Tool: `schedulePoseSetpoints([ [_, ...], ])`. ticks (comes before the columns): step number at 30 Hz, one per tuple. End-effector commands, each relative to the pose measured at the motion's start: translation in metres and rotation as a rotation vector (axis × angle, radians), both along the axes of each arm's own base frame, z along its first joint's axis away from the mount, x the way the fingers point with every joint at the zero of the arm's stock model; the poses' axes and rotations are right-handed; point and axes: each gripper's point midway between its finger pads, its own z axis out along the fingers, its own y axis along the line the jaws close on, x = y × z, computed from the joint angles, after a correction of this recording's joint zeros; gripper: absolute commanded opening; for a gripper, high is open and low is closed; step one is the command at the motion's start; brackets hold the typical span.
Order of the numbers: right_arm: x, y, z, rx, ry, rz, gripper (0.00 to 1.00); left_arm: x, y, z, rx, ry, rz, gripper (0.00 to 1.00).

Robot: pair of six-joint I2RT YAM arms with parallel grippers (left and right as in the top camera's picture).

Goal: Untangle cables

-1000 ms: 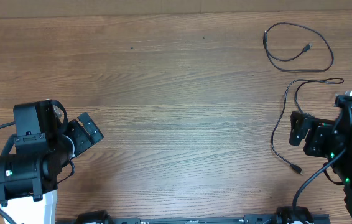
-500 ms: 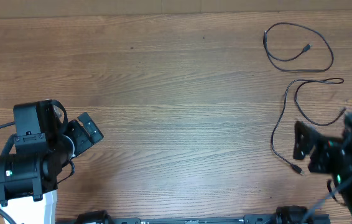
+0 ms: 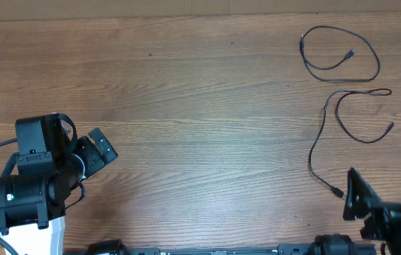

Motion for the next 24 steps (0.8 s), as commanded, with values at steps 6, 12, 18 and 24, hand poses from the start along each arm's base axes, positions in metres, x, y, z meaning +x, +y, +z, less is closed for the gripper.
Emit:
schedulePoseSetpoints([
  [6,-0.040,0.000,0.053,-0.006,-0.321,0.007,1.00,0.001,0.002,0.005,0.011,-0.013,-0.009,1.00],
  [12,-0.057,0.000,0.071,-0.001,-0.435,0.006,1.00,0.001,0.002,0.005,0.011,-0.013,-0.009,1.00],
  [18,-0.065,0.000,0.070,0.001,-0.518,0.006,1.00,0.001,0.002,0.005,0.011,-0.013,-0.009,0.99],
  [24,-0.075,0.002,0.056,0.002,-0.578,0.016,1.00,0.001,0.002,0.005,0.011,-0.013,-0.009,0.99],
])
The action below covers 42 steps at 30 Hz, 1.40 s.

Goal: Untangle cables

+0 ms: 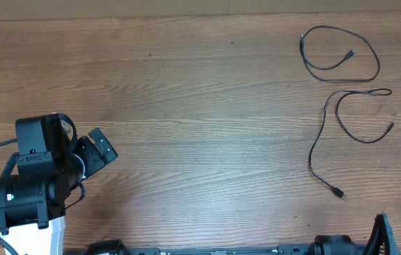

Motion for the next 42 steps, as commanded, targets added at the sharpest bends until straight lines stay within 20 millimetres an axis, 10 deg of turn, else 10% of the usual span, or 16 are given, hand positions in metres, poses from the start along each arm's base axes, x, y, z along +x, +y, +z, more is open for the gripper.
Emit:
schedulePoseSetpoints([
  [1,-0.007,0.002,-0.008,0.000,-0.043,0.012,1.00,0.001,0.002,0.005,0.011,-0.013,-0.009,0.99],
  [14,0.054,0.005,-0.030,-0.001,-0.056,0.027,1.00,0.001,0.002,0.005,0.011,-0.013,-0.009,1.00],
  [27,0.149,0.006,-0.128,0.000,0.039,0.027,1.00,0.001,0.002,0.005,0.011,-0.013,-0.009,1.00],
  [42,0.184,0.006,-0.192,0.000,0.042,0.026,1.00,0.001,0.002,0.005,0.011,-0.013,-0.009,1.00],
])
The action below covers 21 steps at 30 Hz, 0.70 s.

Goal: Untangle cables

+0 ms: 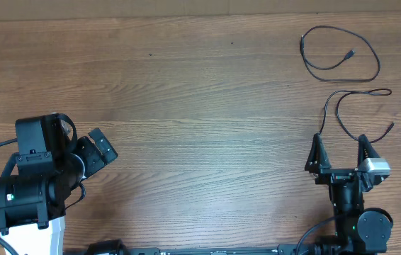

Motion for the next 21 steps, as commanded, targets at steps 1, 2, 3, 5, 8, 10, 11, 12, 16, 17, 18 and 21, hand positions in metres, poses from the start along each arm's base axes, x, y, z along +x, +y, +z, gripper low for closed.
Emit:
schedulePoseSetpoints([
  [1,0.003,0.001,-0.009,0.003,-0.002,0.008,1.00,0.001,0.002,0.005,0.011,-0.013,-0.009,1.00],
  [2,0.004,0.001,-0.011,0.003,-0.001,0.008,1.00,0.001,0.002,0.005,0.011,-0.013,-0.009,1.00],
  [3,0.004,0.001,-0.014,0.003,0.001,0.007,1.00,0.001,0.002,0.005,0.011,-0.013,-0.009,0.99],
  [5,0.006,0.001,-0.018,0.002,0.004,0.008,1.00,0.001,0.002,0.005,0.011,-0.013,-0.009,1.00],
  [8,0.008,0.001,-0.024,0.002,0.006,0.007,1.00,0.001,0.002,0.005,0.011,-0.013,-0.009,1.00],
  [10,0.008,0.001,-0.027,0.002,0.005,0.007,1.00,0.001,0.002,0.005,0.011,-0.013,-0.009,1.00],
  [11,0.009,0.001,-0.028,0.002,0.002,0.007,1.00,0.001,0.002,0.005,0.011,-0.013,-0.009,1.00],
  [12,0.010,0.001,-0.030,0.002,-0.003,0.007,1.00,0.001,0.002,0.005,0.011,-0.013,-0.009,0.99],
  [16,0.010,0.001,-0.030,0.003,-0.017,0.006,1.00,0.001,0.002,0.005,0.011,-0.013,-0.009,0.99],
  [17,0.010,0.000,-0.030,0.003,-0.019,0.002,1.00,0.001,0.002,0.005,0.011,-0.013,-0.009,1.00],
  [18,0.010,-0.001,-0.030,0.003,-0.020,-0.003,1.00,0.001,0.002,0.005,0.011,-0.013,-0.009,0.99],
  [21,0.010,-0.005,-0.030,0.002,-0.020,-0.020,1.00,0.001,0.002,0.005,0.011,-0.013,-0.009,1.00],
])
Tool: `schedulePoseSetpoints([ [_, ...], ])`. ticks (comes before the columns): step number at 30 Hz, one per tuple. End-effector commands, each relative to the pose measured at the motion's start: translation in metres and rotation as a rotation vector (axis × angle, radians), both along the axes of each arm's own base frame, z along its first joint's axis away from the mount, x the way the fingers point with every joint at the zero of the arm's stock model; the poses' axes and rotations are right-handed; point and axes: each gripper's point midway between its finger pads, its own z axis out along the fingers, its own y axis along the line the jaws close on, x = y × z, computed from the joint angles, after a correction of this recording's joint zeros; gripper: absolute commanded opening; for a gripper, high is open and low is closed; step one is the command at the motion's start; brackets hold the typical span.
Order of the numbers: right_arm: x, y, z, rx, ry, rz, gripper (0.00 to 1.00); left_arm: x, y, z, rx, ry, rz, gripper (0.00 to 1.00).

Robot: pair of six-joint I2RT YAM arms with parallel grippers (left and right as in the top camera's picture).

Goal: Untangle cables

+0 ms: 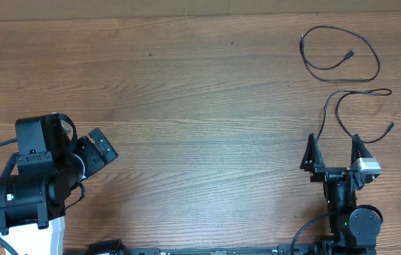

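Two thin black cables lie on the wooden table at the far right. One cable (339, 58) forms a closed loop near the back. The other cable (341, 113) curls in a hook and trails toward the front. My right gripper (333, 151) stands open over that trailing stretch, its left finger (308, 153) beside the cable and its right finger (357, 149) near the hook's bottom. The cable's front plug is hidden under the right arm. My left gripper (101, 149) rests at the front left, far from the cables; its jaw state is unclear.
Bits of further black cable show at the right edge of the view. The left arm's bulky base (30, 188) fills the front left corner. The right arm's base (360, 223) sits at the front edge.
My right gripper has shifted slightly to the left over the trailing cable, still open. The cables and the left arm have not moved.
My right gripper was low in the front right corner, beside the trailing cable's plug. Then it was almost out of view at the front edge. Later it stood open over the trailing cable, and now sits a little further left. The cables kept their shapes.
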Motion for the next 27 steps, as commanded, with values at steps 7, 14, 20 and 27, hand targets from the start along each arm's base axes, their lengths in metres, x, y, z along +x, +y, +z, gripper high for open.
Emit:
schedulePoseSetpoints([
  [7,0.000,-0.004,-0.003,0.003,0.003,-0.015,1.00,0.001,0.002,0.005,0.011,-0.013,-0.009,0.99],
  [14,0.003,-0.004,-0.045,0.005,0.174,-0.013,1.00,0.001,0.002,0.005,0.011,-0.013,-0.009,1.00],
  [20,0.003,-0.005,-0.046,0.005,0.176,-0.017,1.00,0.001,0.002,0.005,0.011,-0.013,-0.009,1.00],
  [27,0.003,-0.005,-0.046,0.005,0.175,-0.017,1.00,0.001,0.002,0.005,0.011,-0.013,-0.009,0.99],
])
